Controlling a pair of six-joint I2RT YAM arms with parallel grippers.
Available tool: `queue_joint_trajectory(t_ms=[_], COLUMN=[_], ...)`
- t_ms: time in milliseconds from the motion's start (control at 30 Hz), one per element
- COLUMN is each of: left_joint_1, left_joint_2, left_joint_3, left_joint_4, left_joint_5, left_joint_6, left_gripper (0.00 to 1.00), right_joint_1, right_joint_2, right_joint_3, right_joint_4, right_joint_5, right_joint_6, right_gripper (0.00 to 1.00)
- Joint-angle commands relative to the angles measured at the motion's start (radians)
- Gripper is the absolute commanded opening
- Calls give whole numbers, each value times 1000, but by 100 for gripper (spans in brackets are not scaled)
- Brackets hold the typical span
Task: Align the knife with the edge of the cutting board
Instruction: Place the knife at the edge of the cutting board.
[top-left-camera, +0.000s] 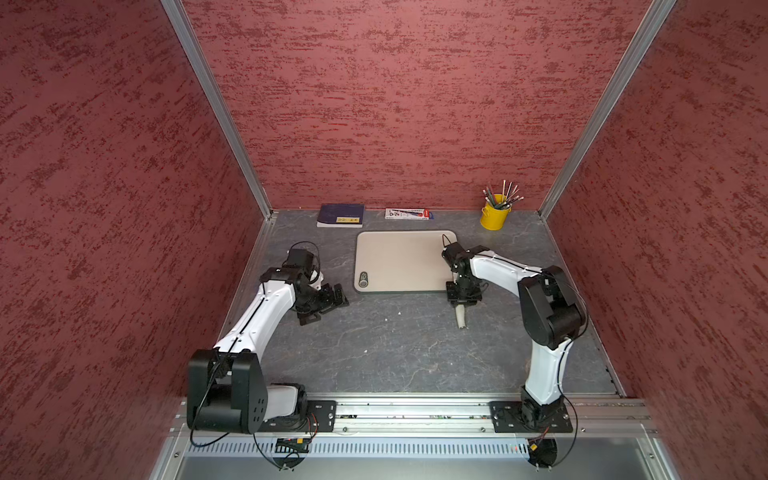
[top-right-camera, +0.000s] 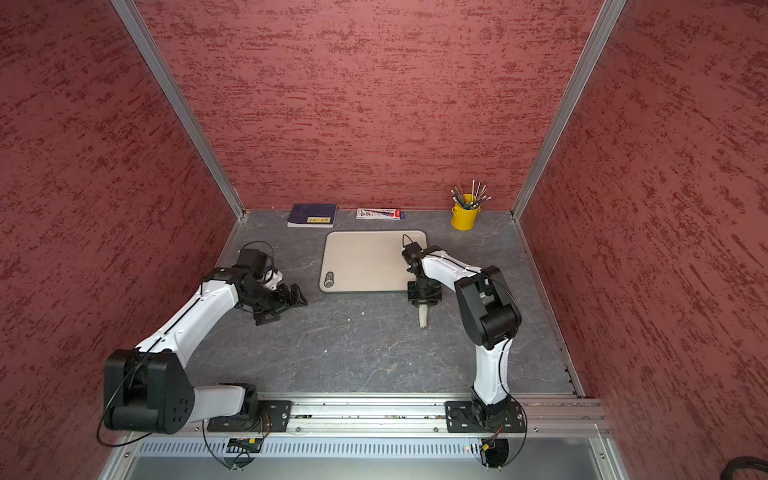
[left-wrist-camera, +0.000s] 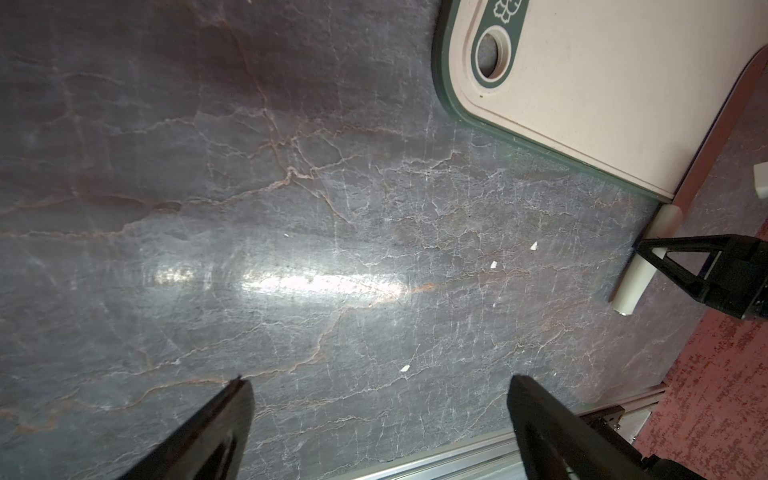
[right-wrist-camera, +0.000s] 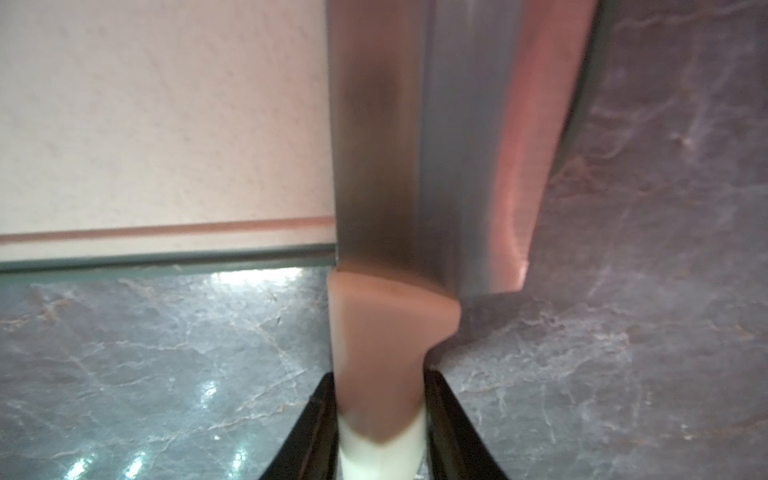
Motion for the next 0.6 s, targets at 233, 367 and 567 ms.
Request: queue_joint_trajectory(t_ms=[233,367,567], left_joint_1=[-6,-6,-9], left_joint_2=[10,8,9], left_joint_3=[8,8,8], left_joint_4=[-10,-9,-10], left_joint_5=[-9,-9,-9], left_joint_6=[3,4,4], left_gripper=[100,100,100], right_joint_1=[-11,-10,-10], right_joint_2=[11,10,6], right_joint_3=[44,47,48], right_joint_4=[-6,-11,-11], right_joint_5=[36,41,42], right_joint_6=[-18,-22,-21], right_gripper=[33,33,33])
